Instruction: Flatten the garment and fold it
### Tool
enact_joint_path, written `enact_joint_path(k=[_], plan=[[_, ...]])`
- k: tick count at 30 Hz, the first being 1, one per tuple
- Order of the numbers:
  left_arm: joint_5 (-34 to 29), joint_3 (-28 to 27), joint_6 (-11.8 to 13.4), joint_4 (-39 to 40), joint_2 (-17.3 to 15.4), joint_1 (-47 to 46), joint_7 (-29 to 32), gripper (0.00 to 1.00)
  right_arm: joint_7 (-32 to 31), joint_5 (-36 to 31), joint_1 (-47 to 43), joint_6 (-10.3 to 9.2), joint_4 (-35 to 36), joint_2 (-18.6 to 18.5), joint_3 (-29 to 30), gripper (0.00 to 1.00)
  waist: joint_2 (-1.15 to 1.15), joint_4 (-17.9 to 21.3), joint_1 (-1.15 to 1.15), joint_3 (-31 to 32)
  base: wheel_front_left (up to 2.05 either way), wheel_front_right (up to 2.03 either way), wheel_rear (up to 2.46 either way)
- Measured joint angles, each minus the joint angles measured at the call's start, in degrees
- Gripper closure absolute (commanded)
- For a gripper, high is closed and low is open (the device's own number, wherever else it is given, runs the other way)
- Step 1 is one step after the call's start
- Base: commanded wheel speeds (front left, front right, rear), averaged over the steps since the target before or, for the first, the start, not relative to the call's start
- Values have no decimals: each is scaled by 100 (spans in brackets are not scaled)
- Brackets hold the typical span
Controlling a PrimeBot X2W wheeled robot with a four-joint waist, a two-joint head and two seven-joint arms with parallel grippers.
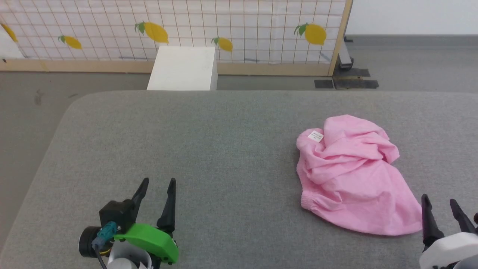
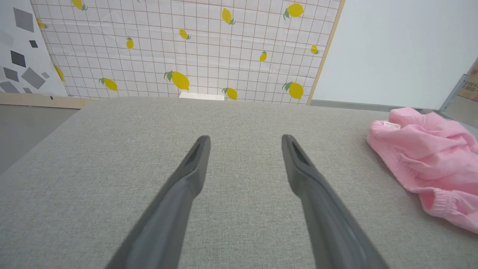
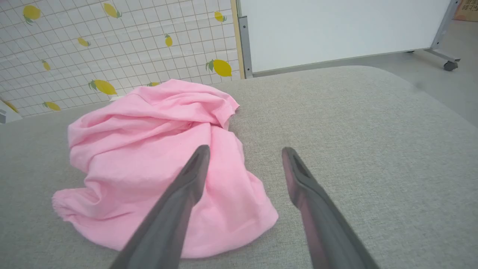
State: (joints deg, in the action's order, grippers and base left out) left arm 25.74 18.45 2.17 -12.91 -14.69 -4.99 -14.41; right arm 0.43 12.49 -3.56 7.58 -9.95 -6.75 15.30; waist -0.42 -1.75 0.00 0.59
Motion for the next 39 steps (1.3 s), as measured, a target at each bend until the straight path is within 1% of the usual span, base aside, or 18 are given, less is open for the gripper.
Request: enact_joint_path(k=[4,11,14,18,23,27,31,34,39], plan=[[0,69,26,-1,10,46,30,0,-16,-186,-292,0,407,97,-235,0,0,17,0,159,0,0,0],[-5,272,41,13,57,122,133,0,-348,-252,-837,0,1189,252,-619,0,0,78,0,396,0,0,0],[-36,456,-10,3,151,99,213,0,-478,-253,-987,0,1436,289,-701,0,0,134,0,429,0,0,0],[-230,886,-224,-108,409,-172,398,0,-605,-252,-1065,0,1675,324,-769,0,0,196,0,369,0,0,0],[-326,1438,-577,-419,816,-902,689,0,-710,-246,-1063,0,1838,346,-788,0,0,290,0,190,0,0,0],[-322,1907,-800,-826,1007,-1535,1020,0,-749,-245,-1040,0,1873,355,-797,0,0,385,0,-16,0,0,0],[-225,2338,-912,-1271,1100,-2137,1362,0,-750,-246,-909,0,1878,361,-794,0,0,484,0,-237,0,0,0],[-42,2689,-925,-1715,1128,-2602,1675,0,-750,-245,-816,0,1869,365,-828,0,0,576,0,-417,0,0,0],[560,3489,-926,-2245,1144,-3165,2209,0,-744,-221,-704,0,1783,368,-898,0,0,751,0,-643,0,0,0]])
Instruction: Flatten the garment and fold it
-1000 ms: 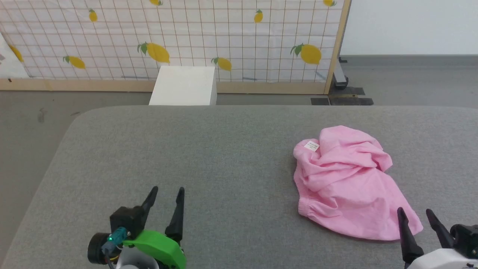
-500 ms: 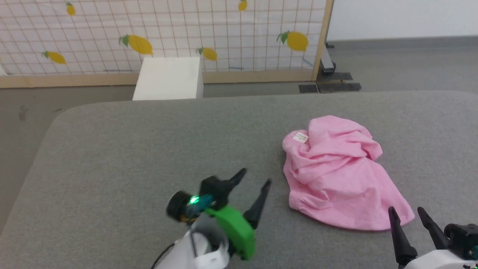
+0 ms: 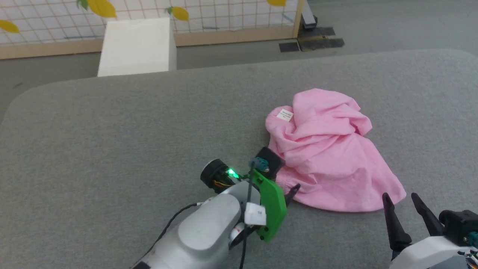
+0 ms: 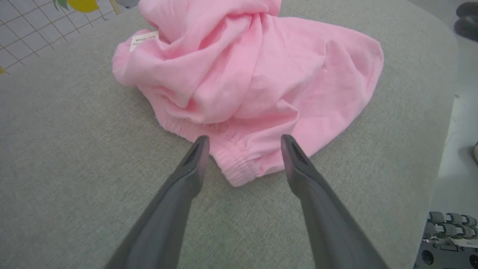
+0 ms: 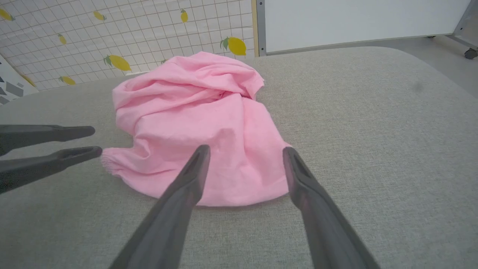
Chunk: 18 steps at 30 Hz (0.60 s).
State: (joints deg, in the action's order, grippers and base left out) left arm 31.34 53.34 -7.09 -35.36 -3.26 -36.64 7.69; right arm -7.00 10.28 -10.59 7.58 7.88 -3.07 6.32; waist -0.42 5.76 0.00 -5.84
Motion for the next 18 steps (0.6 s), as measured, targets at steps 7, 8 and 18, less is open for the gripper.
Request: enact_joint_path(k=[7,8,18], plan=[[720,790,-16,-738,27,-584,560,0,102,116,86,0,-201,1,-62,0,0,233,0,-251,0,0,0],[768,879,-18,-854,25,-653,621,0,123,140,112,0,-226,1,-78,0,0,264,0,-284,0,0,0],[1663,1717,-14,-1088,26,-1134,1603,100,255,246,239,0,-419,2,-114,0,0,437,0,-512,0,0,0]])
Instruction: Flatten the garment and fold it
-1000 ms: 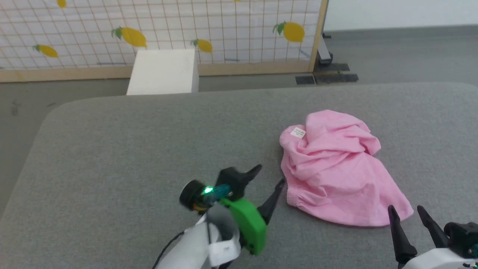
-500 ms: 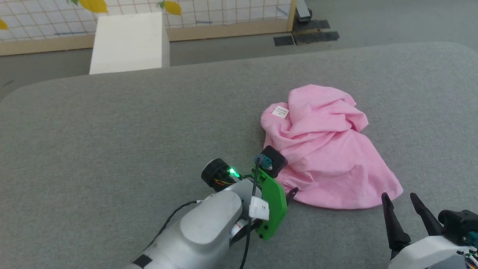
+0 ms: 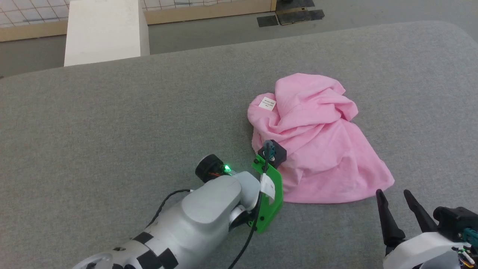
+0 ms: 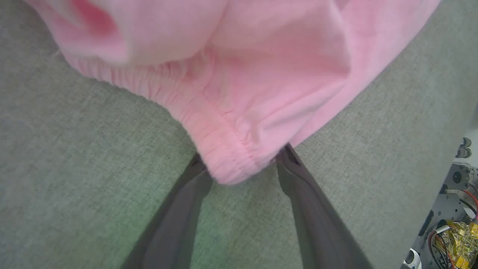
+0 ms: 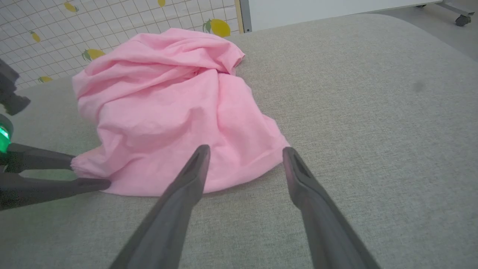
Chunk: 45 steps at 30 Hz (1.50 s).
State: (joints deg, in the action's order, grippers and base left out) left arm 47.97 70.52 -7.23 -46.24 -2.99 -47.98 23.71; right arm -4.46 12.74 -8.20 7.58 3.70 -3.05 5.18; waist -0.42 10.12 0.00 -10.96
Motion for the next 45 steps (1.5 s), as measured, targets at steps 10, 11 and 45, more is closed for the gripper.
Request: enact_joint_path(k=[10,11,45], plan=[[82,178,-25,58,-113,172,-1146,100,52,144,6,0,-149,1,171,0,0,-172,0,108,0,0,0],[76,136,-25,65,-153,181,-1368,100,52,152,2,0,-166,2,201,0,0,-216,0,132,0,0,0],[1513,-1548,2092,3411,-3351,2973,-2991,0,-263,220,-133,0,-176,7,388,0,0,-1018,0,579,0,0,0]])
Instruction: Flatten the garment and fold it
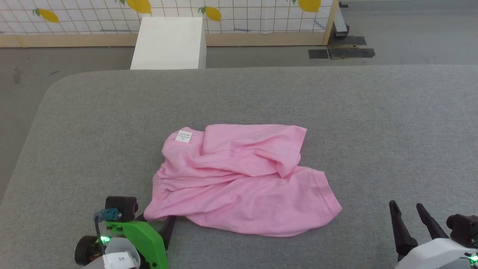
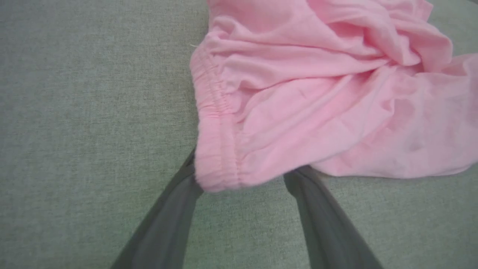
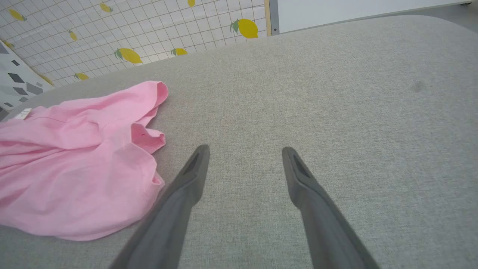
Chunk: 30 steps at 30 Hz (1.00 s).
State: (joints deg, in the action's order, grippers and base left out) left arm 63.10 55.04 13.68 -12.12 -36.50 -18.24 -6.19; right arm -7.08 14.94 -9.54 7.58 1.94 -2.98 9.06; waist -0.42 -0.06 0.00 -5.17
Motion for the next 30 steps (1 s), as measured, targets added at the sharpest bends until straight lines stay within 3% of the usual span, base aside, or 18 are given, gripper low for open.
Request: enact_joint_path(k=[8,14,20,25,30], plan=[[-66,-219,233,455,-111,99,-447,0,-56,-1,-24,0,41,0,-12,0,0,-28,0,196,0,0,0],[-171,-312,265,732,-363,-117,-296,0,-100,1,-60,0,127,0,-27,0,0,-86,0,292,0,0,0],[-110,-146,-399,86,-311,-831,487,0,-123,1,-40,0,182,1,-167,0,0,-44,0,144,0,0,0],[8,41,-1027,-868,-55,-1321,1099,0,-124,2,63,0,167,1,-240,0,0,68,0,-51,0,0,0],[51,225,-1454,-1707,209,-1686,1601,0,-120,7,140,0,116,1,-281,0,0,194,0,-274,0,0,0]])
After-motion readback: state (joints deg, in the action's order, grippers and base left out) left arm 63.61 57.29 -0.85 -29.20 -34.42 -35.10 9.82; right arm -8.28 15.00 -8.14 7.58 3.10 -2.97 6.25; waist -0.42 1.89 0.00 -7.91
